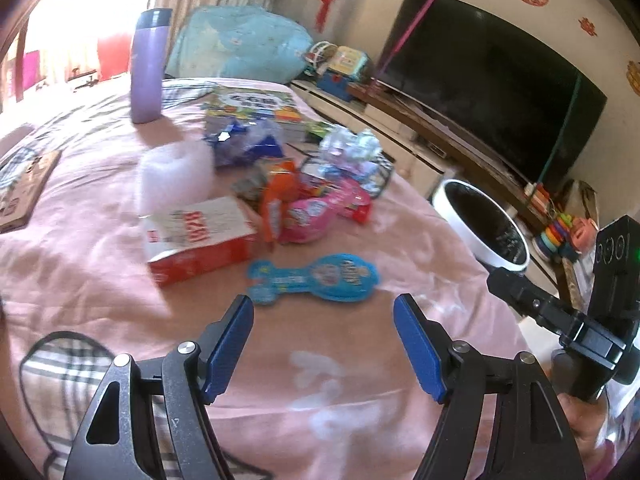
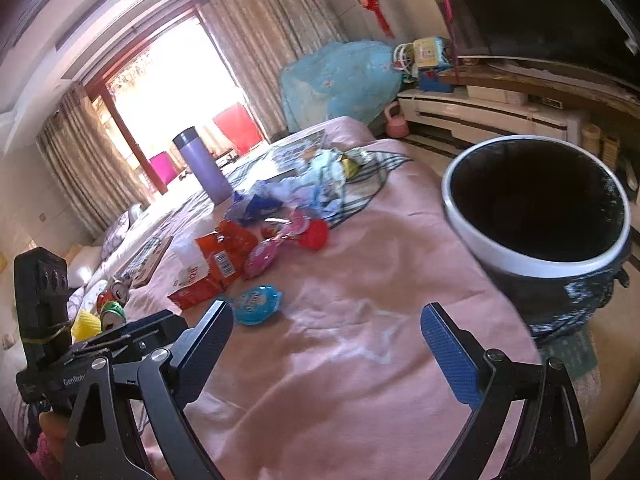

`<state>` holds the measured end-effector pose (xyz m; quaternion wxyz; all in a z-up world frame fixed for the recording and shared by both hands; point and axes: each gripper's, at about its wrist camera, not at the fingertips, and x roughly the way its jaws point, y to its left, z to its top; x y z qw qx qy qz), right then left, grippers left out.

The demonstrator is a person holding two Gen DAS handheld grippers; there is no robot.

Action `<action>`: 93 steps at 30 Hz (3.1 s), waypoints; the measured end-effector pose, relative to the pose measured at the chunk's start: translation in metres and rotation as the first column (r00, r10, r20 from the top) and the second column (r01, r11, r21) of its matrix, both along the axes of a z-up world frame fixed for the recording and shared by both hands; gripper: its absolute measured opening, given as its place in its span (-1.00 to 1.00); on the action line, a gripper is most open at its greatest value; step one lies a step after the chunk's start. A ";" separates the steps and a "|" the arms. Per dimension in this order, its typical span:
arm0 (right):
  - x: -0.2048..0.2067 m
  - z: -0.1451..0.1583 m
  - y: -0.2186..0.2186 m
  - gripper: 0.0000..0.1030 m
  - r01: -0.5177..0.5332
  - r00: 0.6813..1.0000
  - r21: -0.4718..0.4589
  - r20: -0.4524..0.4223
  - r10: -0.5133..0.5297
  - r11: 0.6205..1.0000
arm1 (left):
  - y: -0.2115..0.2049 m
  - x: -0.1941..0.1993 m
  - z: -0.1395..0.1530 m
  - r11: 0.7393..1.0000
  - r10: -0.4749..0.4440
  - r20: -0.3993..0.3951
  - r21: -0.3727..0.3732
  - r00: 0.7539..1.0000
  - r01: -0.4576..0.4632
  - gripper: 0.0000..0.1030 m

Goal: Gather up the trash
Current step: 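Move both tools back over the bed toward the remaining trash, then grasp the white printed box with the left gripper while the right gripper grasps the blue candy package, then carry the box and candy package over the bin and open both grippers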

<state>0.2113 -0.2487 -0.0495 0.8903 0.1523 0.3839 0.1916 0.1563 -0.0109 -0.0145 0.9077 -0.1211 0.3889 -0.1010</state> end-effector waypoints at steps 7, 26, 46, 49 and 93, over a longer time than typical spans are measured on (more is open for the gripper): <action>0.006 -0.005 0.029 0.86 -0.066 0.998 -0.003 -0.017 0.065 0.998 | 0.031 -0.003 0.001 0.999 0.036 -0.017 0.017 0.999 -0.035 0.40; 0.038 -0.021 0.129 0.83 -0.498 0.860 -0.296 -0.048 0.508 0.815 | 0.072 0.098 -0.033 0.963 -0.193 -0.113 0.169 0.975 0.210 0.57; 0.031 -0.033 0.098 0.08 -0.405 0.913 -0.313 -0.080 0.401 0.859 | 0.045 0.077 -0.036 0.972 -0.185 -0.060 0.134 0.981 0.192 0.09; 0.030 -0.028 0.077 0.07 -0.338 0.941 -0.279 -0.069 0.332 0.899 | 0.038 0.062 -0.028 0.979 -0.169 -0.041 0.111 0.985 0.173 0.09; 0.021 0.016 -0.139 -0.03 0.203 0.979 -0.157 0.058 -0.196 0.967 | -0.160 0.118 0.006 0.938 -0.339 0.027 0.084 0.940 0.336 0.07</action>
